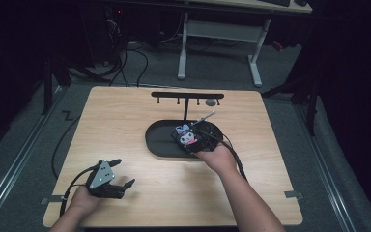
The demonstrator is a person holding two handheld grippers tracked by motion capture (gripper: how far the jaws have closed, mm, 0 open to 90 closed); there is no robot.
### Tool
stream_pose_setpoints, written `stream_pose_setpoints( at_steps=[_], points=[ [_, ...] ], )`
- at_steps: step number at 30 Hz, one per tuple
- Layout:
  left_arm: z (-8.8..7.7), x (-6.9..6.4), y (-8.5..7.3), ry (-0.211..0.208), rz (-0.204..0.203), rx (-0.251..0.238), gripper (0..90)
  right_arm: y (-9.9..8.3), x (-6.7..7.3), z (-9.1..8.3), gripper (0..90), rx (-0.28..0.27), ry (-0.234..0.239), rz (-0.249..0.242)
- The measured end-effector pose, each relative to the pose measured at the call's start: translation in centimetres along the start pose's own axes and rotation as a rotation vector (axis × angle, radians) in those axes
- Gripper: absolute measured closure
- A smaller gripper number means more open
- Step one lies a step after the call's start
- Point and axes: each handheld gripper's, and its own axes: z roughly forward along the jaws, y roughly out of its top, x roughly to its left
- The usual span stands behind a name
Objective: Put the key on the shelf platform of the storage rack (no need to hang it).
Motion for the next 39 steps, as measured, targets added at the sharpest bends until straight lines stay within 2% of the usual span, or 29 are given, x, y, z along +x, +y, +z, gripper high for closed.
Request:
stream_pose_setpoints(
  at_steps=[2, 10, 16, 17, 18, 20, 21, 22, 24, 30, 33, 37, 38, 39],
  points=[
    [0.0, 0.0, 0.0, -0.002, 0.003, 0.003, 15.5, -0.7, -0.3, -0.4, 21.2, -0.005, 0.005, 0.009],
    [0.1, 0.0, 0.0, -0.001, 0.005, 0.006, 15.5, -3.8, -1.1, -1.8, 18.9, -0.025, -0.024, 0.008],
    [0.2, -0.2, 0.1, 0.004, 0.015, 0.013, 15.5, -6.8, -1.6, -2.8, 18.6, -0.033, -0.054, 0.026],
    [0.2, -0.2, 0.1, 0.004, 0.014, 0.014, 15.5, -8.0, -1.7, -3.0, 18.5, -0.039, -0.071, 0.013],
    [0.2, -0.2, 0.1, 0.004, 0.013, 0.015, 15.5, -8.0, -1.7, -3.0, 18.5, -0.039, -0.071, 0.013],
    [0.2, -0.2, 0.1, 0.008, 0.013, 0.016, 15.5, -9.5, -1.7, -3.2, 18.5, -0.048, -0.085, 0.012],
    [0.2, -0.2, 0.1, 0.006, 0.016, 0.020, 15.5, -9.5, -1.7, -3.2, 18.5, -0.048, -0.085, 0.012],
    [0.2, -0.2, 0.1, 0.006, 0.018, 0.020, 15.5, -10.9, -1.8, -3.1, 18.5, -0.056, -0.092, 0.027],
    [0.2, -0.2, 0.1, 0.004, 0.016, 0.015, 15.5, -11.4, -1.8, -3.1, 18.6, -0.063, -0.093, 0.035],
    [0.2, -0.2, 0.1, 0.004, 0.015, 0.016, 15.5, -15.6, -1.4, -2.8, 18.4, -0.161, -0.084, 0.111],
    [0.2, -0.2, 0.1, 0.008, 0.016, 0.017, 15.5, -17.3, -1.1, -2.7, 17.9, -0.198, -0.089, 0.122],
    [0.3, -0.2, 0.1, 0.010, 0.018, 0.028, 15.4, -20.1, -0.3, -3.1, 21.1, -0.297, -0.108, 0.174],
    [0.3, -0.2, 0.1, 0.013, 0.019, 0.032, 15.5, -20.2, -0.2, -3.3, 19.6, -0.301, -0.098, 0.167],
    [0.3, -0.2, 0.1, 0.013, 0.019, 0.032, 15.5, -20.2, -0.1, -3.5, 19.5, -0.307, -0.113, 0.155]
  ],
)
